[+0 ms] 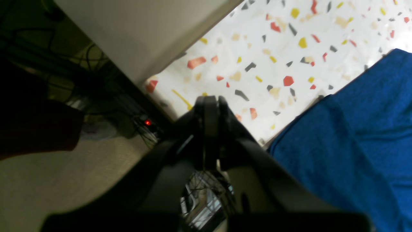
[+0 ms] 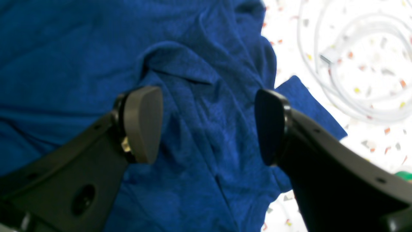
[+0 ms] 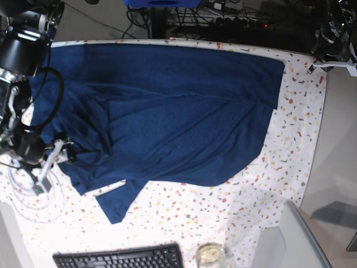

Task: Layout the t-shirt on the table in an organized manner, then fold the t-shirt properly
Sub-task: 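Lower the right gripper onto the bunched shirt fabric and grasp it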

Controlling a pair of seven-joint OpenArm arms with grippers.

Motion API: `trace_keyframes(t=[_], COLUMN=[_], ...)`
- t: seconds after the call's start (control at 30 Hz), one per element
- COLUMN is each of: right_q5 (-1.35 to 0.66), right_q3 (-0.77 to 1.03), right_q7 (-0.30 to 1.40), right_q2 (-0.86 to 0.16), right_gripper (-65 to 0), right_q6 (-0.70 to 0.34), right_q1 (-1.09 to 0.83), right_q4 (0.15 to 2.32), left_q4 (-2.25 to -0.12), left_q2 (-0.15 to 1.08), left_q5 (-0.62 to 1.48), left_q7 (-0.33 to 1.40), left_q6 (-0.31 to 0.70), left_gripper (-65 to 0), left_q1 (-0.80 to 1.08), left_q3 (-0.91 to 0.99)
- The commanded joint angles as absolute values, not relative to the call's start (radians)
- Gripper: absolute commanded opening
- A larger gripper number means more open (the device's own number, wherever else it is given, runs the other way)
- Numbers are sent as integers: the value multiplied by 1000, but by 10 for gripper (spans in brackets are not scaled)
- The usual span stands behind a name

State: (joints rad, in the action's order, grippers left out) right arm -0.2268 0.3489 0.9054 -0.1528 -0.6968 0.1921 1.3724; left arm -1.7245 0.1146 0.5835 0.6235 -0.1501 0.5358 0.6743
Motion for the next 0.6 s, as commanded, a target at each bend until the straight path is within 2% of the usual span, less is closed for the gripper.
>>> trace_keyframes(t=[0.0,0.23,0.57], right_q5=[-222,-209,-209], right_q3=[312,93,-10], right_q7=[894,791,674], right_q2=[-162,-159,-133], right_gripper=[-230,-225,-234], right_q6=[-698,-698,-659], right_q1=[216,242,302], right_q4=[1366,1277,1095], left_q4=[-1724,-1678,-1679], left_q2=[128,130,130], left_q5=[582,582,582], left_q7=[608,607,608], left_q6=[-148,-148,-148], left_gripper=[-650,-650,-650], left_q1=[552,550,549], left_q3=[682,682,682])
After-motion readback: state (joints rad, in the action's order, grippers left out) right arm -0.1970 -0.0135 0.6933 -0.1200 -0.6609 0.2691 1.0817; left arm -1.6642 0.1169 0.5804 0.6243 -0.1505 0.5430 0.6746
